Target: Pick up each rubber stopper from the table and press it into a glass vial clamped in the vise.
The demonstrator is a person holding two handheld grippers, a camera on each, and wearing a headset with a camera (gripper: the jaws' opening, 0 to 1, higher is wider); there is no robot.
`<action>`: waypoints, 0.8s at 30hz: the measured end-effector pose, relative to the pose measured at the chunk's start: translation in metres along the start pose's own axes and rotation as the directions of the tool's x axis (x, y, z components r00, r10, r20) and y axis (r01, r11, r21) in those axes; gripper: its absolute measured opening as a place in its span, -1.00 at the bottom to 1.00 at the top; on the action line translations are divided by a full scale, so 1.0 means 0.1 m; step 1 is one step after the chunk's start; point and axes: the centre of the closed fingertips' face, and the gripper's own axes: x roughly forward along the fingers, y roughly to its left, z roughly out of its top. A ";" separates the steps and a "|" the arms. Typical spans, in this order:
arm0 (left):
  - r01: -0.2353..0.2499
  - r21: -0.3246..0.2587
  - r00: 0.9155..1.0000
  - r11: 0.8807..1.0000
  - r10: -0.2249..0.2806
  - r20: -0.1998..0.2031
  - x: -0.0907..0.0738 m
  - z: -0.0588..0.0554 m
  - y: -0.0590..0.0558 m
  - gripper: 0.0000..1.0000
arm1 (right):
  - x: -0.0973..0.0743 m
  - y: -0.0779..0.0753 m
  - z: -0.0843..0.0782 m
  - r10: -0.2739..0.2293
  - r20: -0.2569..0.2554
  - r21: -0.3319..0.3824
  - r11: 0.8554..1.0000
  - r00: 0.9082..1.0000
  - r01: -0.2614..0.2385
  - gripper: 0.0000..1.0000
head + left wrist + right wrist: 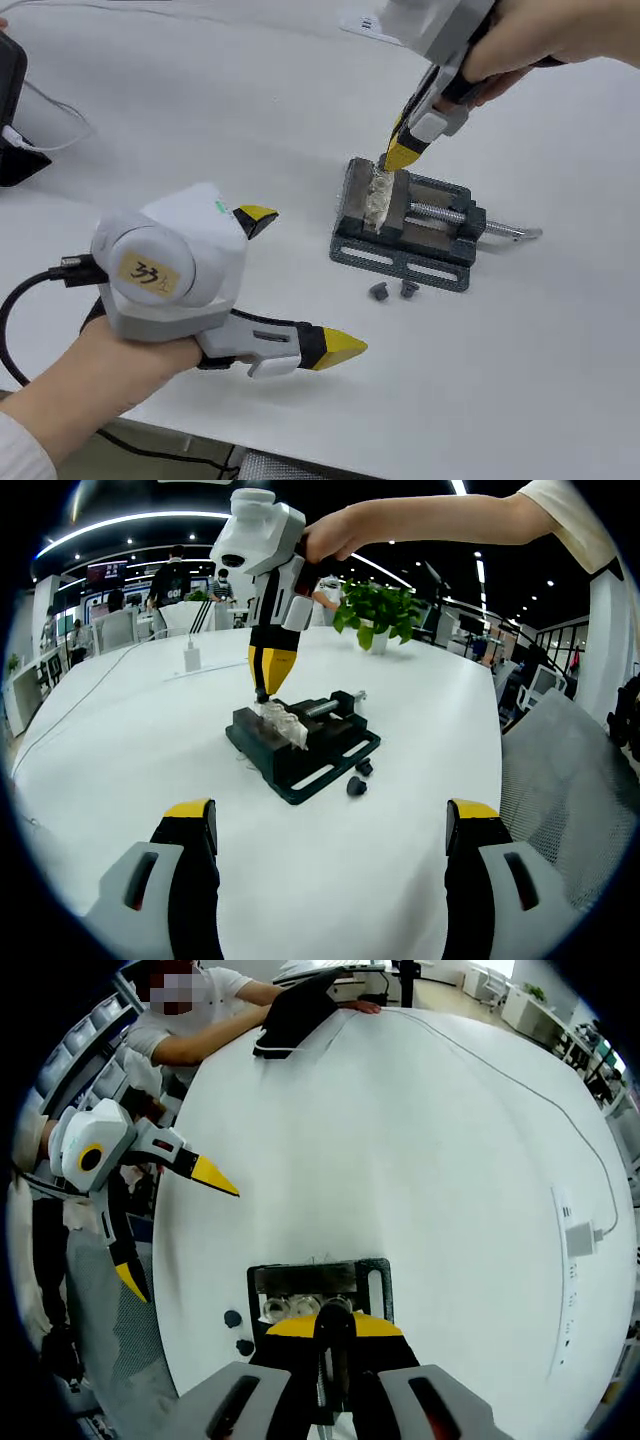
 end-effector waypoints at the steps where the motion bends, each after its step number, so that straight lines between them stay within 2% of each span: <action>1: 0.001 -0.001 1.000 1.000 -0.001 -0.001 0.00 0.00 0.00 0.89 | 0.00 0.00 0.00 0.000 0.001 -0.013 1.000 1.000 0.000 -0.89; 5: -0.001 -0.003 1.000 1.000 0.001 0.003 -0.01 0.01 0.00 0.89 | -0.01 -0.02 -0.01 -0.011 -0.005 -0.051 0.999 1.000 0.010 -0.88; 12: -0.005 -0.007 1.000 1.000 0.005 0.000 -0.02 -0.01 0.00 0.88 | -0.05 0.06 -0.05 -0.012 0.000 -0.091 0.996 1.000 0.012 -0.85; 14: -0.007 -0.006 1.000 1.000 0.007 0.000 -0.03 -0.01 0.00 0.89 | -0.05 0.08 -0.05 0.002 0.011 -0.092 0.996 1.000 -0.001 -0.77; 16: -0.006 -0.008 1.000 1.000 0.006 0.000 -0.03 -0.01 0.00 0.88 | -0.05 0.13 -0.08 0.014 0.010 -0.097 0.995 1.000 -0.013 -0.61; 19: -0.004 -0.006 1.000 1.000 0.004 0.002 -0.02 0.00 0.00 0.88 | -0.11 0.09 -0.08 -0.007 0.030 -0.103 0.995 1.000 0.010 -0.74; 21: -0.004 -0.004 1.000 1.000 0.004 0.003 -0.02 0.01 0.00 0.88 | -0.16 0.11 -0.08 -0.005 0.050 -0.089 0.996 0.999 0.010 -0.74; 24: -0.004 -0.001 1.000 1.000 0.004 0.001 -0.02 0.01 0.01 0.88 | -0.21 0.14 -0.09 -0.016 0.070 -0.088 0.996 0.997 0.022 -0.86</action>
